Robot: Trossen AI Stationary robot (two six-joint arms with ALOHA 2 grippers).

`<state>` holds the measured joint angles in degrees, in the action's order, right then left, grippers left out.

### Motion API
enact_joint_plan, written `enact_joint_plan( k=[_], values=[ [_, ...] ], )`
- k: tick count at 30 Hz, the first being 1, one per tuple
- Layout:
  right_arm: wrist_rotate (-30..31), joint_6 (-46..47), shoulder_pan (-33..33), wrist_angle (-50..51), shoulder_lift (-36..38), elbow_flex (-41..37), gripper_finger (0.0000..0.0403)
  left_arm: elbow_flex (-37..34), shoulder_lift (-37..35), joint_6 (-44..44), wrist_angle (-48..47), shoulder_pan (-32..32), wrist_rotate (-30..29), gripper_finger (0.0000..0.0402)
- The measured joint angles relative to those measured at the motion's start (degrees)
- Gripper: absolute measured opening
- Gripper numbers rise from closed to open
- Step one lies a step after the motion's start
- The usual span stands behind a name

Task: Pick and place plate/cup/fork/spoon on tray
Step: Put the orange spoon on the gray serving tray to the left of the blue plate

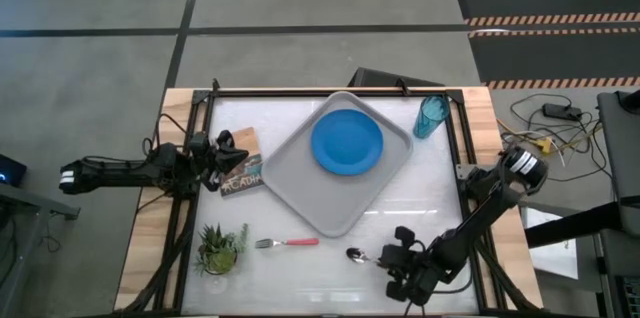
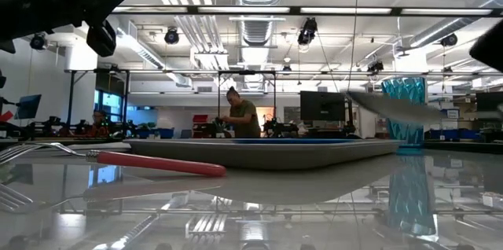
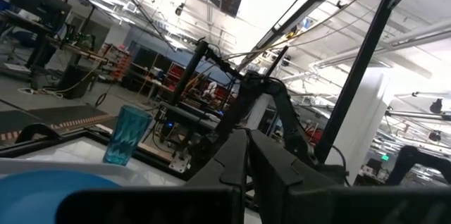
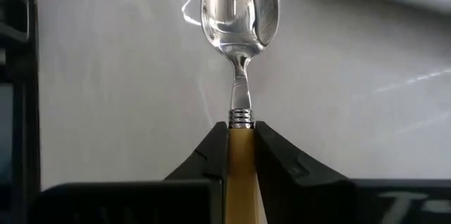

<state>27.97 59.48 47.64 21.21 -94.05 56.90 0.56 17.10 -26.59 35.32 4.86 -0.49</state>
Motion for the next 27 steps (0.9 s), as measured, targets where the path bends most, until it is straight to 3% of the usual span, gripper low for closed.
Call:
enact_joint_plan(
  k=[8,16,23,27],
  values=[
    [0.4,1.9,-7.9,1.0,4.3,0.2,0.0034,0.0,0.0,0.0,0.2,0.0,0.0,0.0000],
    [-0.1,-5.6,-18.1,2.5,3.0,7.0,0.0040,0.0,0.0,0.0,0.2,0.0,0.0,0.0000],
    [-6.7,-6.5,-27.1,3.8,1.4,11.8,0.0037,0.0,0.0,0.0,0.2,0.0,0.0,0.0000],
    [-7.4,-8.9,-30.5,3.6,-0.8,13.3,0.0037,0.0,0.0,0.0,0.1,0.0,0.0,0.0000]
  ],
)
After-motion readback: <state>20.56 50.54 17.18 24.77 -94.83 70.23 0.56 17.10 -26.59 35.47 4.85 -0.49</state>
